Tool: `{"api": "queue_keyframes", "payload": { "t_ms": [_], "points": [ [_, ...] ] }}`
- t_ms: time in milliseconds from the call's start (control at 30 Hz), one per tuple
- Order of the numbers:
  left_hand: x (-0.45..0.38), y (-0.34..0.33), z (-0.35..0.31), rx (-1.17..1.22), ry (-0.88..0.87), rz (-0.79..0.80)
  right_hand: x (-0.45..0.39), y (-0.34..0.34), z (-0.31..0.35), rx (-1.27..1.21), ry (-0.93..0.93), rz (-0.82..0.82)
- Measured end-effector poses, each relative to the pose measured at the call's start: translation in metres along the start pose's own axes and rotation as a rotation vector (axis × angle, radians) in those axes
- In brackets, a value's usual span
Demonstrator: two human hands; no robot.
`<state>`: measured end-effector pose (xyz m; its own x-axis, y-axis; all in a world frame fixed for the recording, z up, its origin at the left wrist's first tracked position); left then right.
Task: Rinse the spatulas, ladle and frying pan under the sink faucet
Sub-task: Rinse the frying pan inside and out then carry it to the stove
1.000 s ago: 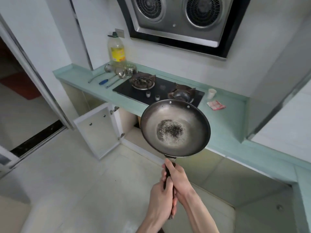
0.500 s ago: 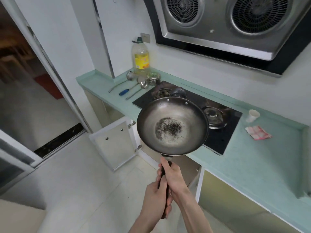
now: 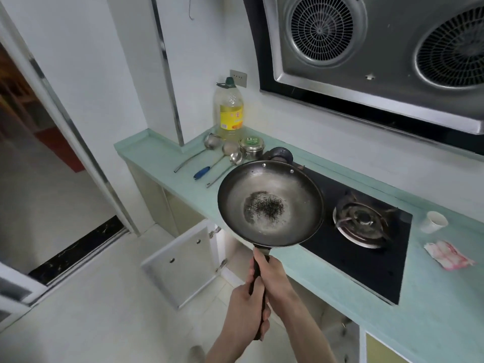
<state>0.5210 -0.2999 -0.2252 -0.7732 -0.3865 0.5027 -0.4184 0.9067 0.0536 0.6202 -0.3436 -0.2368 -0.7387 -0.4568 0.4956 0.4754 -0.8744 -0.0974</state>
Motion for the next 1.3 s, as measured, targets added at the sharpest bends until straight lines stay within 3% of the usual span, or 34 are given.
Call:
{"api": "queue_keyframes", "payload": {
  "t_ms": [233,433,967,1300],
  "points": [
    [-0.085,0.074,-0.053,-0.055,-0.022,0.107,-0.080,-0.060,0.048,-0.034,-0.018,-0.133],
    [-0.144,0.096,-0.087,-0.086,-0.032,0.190,-0.136,-0.077,0.074,-0.182,-0.047,-0.230],
    [-0.286,0.064,-0.124,-0.127,0.030,0.251,-0.268,-0.028,0.107,-0.232,-0.058,-0.290],
    [-0.331,0.048,-0.122,-0.162,0.060,0.273,-0.308,-0.007,0.103,-0.248,-0.076,-0.301]
  ]
}}
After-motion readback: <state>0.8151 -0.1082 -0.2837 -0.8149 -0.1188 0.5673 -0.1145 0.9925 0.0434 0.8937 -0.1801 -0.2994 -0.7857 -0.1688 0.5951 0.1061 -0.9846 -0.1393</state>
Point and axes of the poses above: each hand's wrist, its own x-axis away from the middle knuckle, its own y-axis out of the back of the hand, z = x × y, the point moved 4 cm from there along -x, towards the middle knuckle, and after that the axes turned 1 degree about y, right-handed, at the moved point
